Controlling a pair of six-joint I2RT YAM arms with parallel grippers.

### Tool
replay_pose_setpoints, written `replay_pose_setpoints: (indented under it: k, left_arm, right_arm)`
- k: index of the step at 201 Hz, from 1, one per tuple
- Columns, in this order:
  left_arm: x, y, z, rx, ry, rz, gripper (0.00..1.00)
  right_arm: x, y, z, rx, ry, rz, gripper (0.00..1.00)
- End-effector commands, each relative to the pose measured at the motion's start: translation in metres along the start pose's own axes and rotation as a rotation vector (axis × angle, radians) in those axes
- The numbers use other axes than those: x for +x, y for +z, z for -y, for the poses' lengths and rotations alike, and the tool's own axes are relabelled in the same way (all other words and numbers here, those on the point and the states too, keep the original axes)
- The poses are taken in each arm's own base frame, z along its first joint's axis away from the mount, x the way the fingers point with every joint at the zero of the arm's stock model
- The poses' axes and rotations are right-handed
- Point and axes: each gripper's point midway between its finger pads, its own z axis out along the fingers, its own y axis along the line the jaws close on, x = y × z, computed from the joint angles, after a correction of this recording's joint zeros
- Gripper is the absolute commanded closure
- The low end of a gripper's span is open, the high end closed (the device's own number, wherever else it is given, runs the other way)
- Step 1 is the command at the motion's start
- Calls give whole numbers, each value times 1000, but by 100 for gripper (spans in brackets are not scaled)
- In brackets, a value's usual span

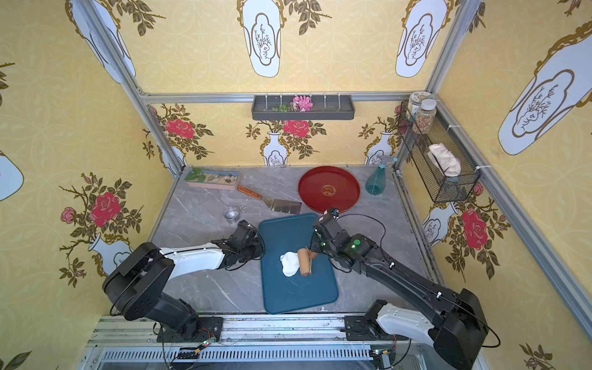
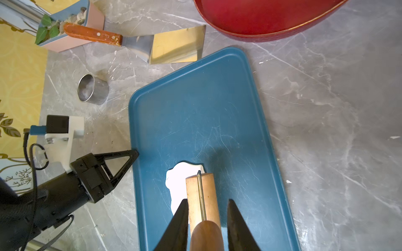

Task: Roll out the dumpling wrappers from the dough
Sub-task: Flatten out the dough on the work surface.

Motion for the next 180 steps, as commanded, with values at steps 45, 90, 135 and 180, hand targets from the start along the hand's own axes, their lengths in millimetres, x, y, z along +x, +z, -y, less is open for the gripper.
replay_pose_setpoints:
  k: [45,90,135,180]
  left_arm:
    - [12,3,-14,-53,-6,-46,100]
    - [13,2,-15,-53,-7,-48,100]
    - [13,2,-15,-54,-9,-46,100]
    - [12,2,-15,-55,-7,-44,100]
  right_arm:
    - [-8,8,-36,-115,-15,74,100]
    - [-11,22,-44,-111,-20,90,100]
    - [3,35,-41,-79,-34,48,100]
    - [35,41,-18,12,-37,-40,100]
